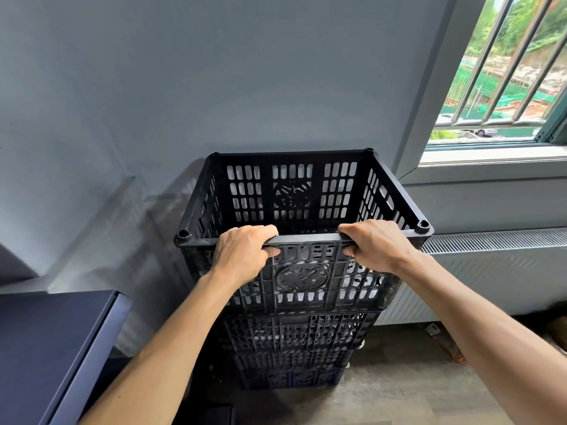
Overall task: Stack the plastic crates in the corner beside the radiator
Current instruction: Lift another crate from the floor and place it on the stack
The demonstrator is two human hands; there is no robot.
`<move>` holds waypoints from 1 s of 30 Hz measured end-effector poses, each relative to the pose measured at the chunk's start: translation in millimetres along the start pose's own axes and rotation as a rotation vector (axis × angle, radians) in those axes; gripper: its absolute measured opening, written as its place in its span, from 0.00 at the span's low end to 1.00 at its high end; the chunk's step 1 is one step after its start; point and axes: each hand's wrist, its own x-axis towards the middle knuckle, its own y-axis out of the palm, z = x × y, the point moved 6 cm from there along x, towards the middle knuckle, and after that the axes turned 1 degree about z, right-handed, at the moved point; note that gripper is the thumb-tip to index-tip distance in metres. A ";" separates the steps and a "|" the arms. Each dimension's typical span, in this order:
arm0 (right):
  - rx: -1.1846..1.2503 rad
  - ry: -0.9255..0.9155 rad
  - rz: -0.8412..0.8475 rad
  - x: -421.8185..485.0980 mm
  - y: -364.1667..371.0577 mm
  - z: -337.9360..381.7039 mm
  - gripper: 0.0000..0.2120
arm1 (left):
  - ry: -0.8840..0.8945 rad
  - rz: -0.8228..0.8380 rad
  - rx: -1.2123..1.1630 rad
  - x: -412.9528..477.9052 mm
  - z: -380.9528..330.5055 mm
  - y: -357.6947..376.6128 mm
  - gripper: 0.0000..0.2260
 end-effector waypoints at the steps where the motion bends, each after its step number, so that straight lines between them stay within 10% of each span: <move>1: -0.003 0.001 -0.004 0.3 -0.1 -0.3 0.07 | 0.000 0.000 -0.001 0.1 -0.3 -0.7 0.07; 30: -0.039 -0.098 -0.040 6.9 3.3 -8.0 0.12 | 0.014 -0.141 0.116 -3.1 -2.2 4.2 0.06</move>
